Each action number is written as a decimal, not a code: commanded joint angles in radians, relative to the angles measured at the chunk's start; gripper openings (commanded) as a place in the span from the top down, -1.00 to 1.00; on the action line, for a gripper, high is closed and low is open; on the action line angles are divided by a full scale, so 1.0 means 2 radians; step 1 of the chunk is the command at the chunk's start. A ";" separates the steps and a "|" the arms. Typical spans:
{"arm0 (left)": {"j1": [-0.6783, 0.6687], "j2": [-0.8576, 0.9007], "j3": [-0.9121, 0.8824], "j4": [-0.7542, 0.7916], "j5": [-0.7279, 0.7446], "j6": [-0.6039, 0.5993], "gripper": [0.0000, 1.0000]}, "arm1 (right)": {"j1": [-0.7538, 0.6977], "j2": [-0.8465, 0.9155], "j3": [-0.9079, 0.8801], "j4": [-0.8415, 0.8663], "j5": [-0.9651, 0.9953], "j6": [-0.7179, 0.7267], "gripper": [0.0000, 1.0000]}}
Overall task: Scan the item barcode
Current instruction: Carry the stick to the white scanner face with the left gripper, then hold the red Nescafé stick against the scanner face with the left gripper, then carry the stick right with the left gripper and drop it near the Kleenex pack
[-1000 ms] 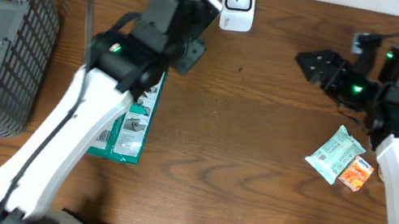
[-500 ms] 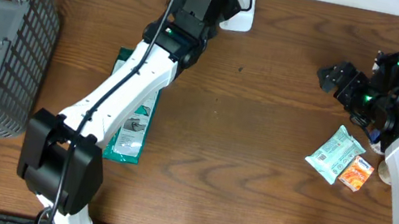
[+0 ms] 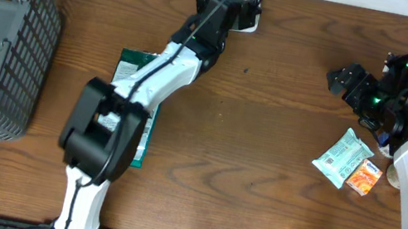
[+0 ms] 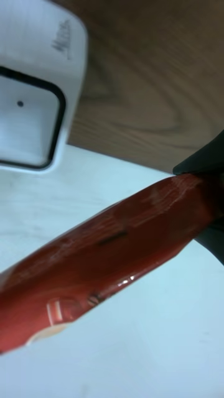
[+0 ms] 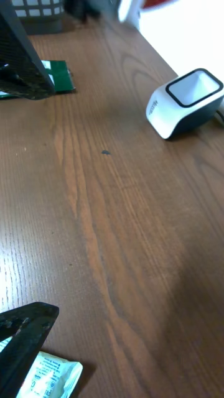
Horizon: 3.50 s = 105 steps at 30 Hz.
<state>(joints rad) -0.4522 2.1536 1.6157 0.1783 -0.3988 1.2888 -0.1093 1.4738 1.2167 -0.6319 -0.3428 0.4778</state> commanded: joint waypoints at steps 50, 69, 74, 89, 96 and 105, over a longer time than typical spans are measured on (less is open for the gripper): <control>0.045 0.124 0.005 0.155 0.085 0.141 0.86 | -0.003 -0.008 0.007 -0.001 0.003 -0.008 -0.98; 0.059 0.124 0.009 0.183 0.109 0.140 0.86 | -0.003 -0.008 0.007 -0.001 0.003 -0.008 -0.99; 0.043 0.107 0.011 0.252 0.061 0.097 0.85 | -0.003 -0.008 0.007 -0.001 0.003 -0.008 -0.99; -0.062 -0.181 0.010 -0.230 0.181 -0.379 0.86 | -0.003 -0.008 0.007 -0.001 0.003 -0.008 -0.98; -0.094 -0.237 0.010 -0.336 0.301 -0.617 0.85 | -0.010 -0.012 0.012 0.010 -0.003 0.001 -0.98; -0.115 -0.168 0.003 -0.310 0.468 -0.810 0.84 | -0.103 -0.053 0.163 -0.227 0.001 -0.025 -0.99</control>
<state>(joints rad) -0.6590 1.7596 1.6341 -0.4839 0.3492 -0.1394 -0.2646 1.4239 1.4223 -1.0115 -0.3653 0.4736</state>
